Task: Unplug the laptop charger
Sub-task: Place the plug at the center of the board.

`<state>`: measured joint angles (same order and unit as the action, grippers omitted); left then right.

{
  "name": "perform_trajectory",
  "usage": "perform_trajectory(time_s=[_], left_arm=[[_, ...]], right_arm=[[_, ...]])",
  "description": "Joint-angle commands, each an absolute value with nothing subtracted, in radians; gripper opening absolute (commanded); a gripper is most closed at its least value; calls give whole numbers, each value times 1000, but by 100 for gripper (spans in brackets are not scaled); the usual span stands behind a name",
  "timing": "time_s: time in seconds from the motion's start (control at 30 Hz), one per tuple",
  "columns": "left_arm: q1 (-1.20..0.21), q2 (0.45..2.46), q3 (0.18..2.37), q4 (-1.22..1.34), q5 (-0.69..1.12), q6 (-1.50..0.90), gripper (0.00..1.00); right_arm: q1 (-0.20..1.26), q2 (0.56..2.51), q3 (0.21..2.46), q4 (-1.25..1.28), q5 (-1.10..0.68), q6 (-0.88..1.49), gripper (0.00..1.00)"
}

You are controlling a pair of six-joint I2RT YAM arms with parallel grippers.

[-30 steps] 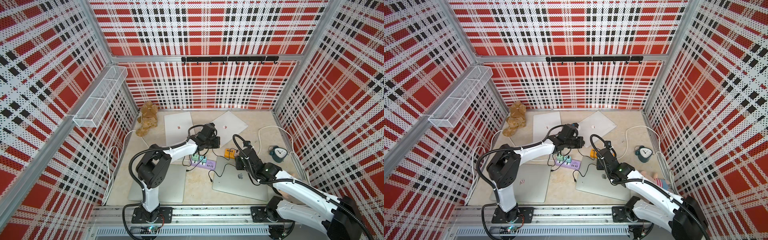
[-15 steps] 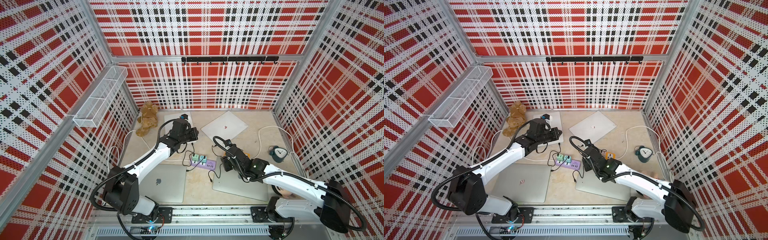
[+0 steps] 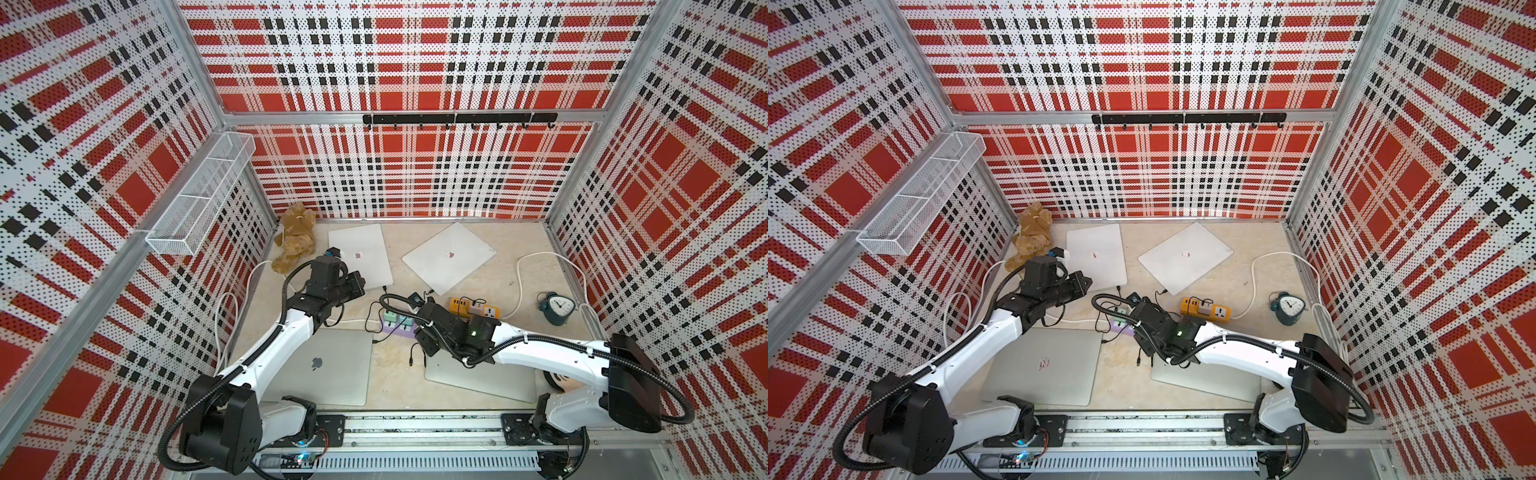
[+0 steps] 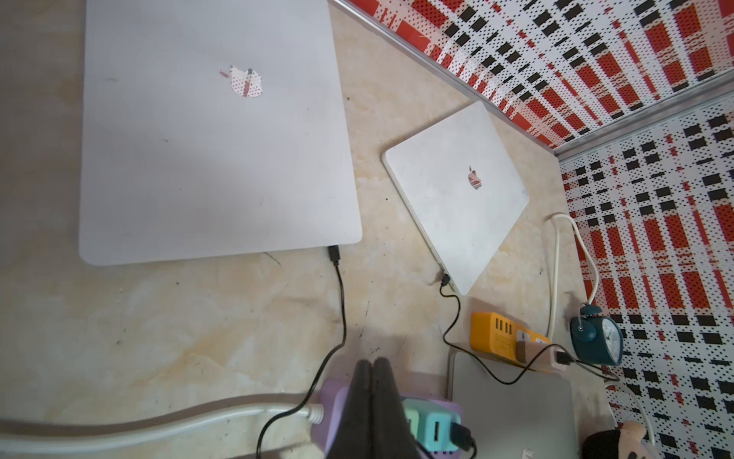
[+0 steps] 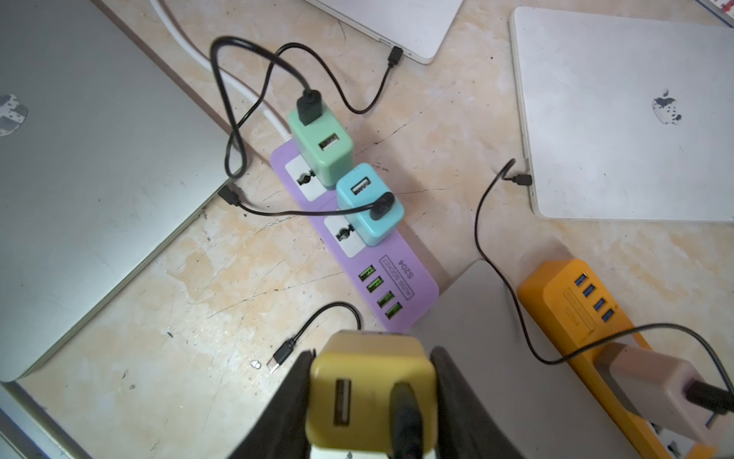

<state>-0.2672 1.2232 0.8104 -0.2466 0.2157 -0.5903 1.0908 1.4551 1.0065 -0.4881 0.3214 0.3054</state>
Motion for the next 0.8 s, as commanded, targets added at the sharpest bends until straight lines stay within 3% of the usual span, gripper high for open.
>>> perform_trajectory(time_s=[0.0, 0.4, 0.77], left_arm=[[-213, 1178, 778, -258, 252, -570, 0], [-128, 1126, 711, -278, 290, -543, 0], [-40, 1115, 693, -293, 340, -510, 0]], right_arm=[[1115, 1498, 1046, -530, 300, 250, 30], [1179, 1596, 1112, -522, 172, 134, 31], [1220, 1761, 1246, -681, 153, 67, 31]])
